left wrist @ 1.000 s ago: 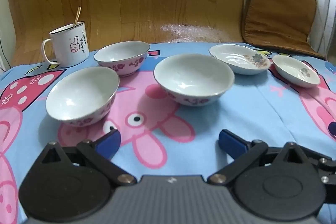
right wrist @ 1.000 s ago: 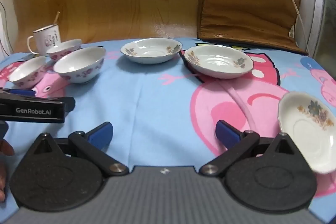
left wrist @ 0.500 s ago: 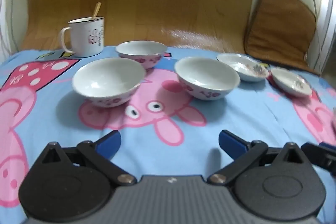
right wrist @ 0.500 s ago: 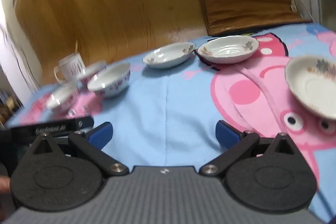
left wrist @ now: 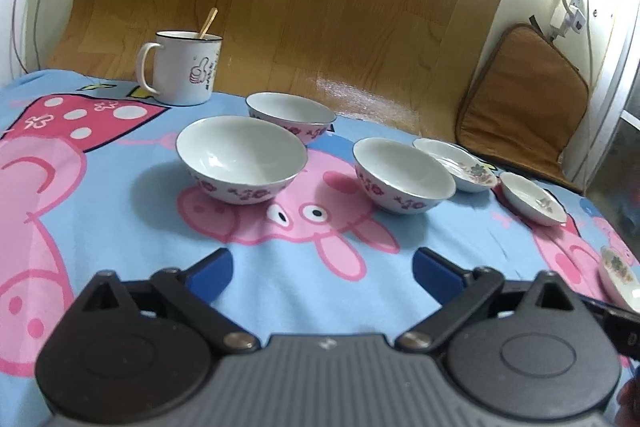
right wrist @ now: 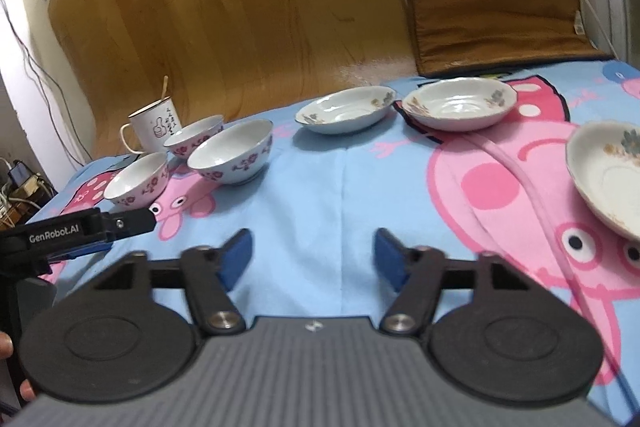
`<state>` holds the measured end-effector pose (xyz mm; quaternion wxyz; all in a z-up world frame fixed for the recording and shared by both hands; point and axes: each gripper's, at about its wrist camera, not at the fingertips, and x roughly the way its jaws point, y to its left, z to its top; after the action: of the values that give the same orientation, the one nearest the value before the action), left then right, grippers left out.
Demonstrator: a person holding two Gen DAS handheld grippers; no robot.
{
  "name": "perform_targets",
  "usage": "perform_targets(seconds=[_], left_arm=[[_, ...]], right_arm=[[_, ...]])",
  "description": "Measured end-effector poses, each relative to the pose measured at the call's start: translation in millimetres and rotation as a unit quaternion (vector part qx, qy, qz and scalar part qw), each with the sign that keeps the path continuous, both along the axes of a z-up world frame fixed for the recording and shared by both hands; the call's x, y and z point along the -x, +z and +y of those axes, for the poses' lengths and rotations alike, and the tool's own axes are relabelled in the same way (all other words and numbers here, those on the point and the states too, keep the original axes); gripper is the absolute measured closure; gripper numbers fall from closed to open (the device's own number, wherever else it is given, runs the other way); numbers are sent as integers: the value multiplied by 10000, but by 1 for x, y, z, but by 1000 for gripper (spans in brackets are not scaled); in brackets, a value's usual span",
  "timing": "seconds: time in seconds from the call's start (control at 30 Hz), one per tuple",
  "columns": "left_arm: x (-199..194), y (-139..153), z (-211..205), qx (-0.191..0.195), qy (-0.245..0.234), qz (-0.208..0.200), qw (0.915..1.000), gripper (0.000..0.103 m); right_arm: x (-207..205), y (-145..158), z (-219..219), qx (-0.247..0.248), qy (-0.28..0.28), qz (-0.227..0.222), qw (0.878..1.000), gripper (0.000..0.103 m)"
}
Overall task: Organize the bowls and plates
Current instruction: 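Move both grippers toward the floral-print white saucers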
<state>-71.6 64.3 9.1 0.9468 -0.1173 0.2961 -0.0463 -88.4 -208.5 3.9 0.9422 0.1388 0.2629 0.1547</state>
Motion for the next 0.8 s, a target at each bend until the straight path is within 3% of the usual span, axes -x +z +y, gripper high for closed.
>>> perform_targets(seconds=[0.07, 0.33, 0.6, 0.8], left_arm=[[1, 1, 3, -21, -50, -11, 10000, 12], [-12, 28, -9, -57, -505, -184, 9985, 29], [-44, 42, -102, -116, -1798, -28, 9836, 34], [-60, 40, -189, 119, -2693, 365, 9623, 42]], right_arm=[[0, 4, -2, 36, -11, -77, 10000, 53], [11, 20, -49, 158, -723, -505, 9960, 77], [46, 22, -137, 361, -2409, -776, 9668, 77], [48, 1, -174, 73, -2787, -410, 9595, 78]])
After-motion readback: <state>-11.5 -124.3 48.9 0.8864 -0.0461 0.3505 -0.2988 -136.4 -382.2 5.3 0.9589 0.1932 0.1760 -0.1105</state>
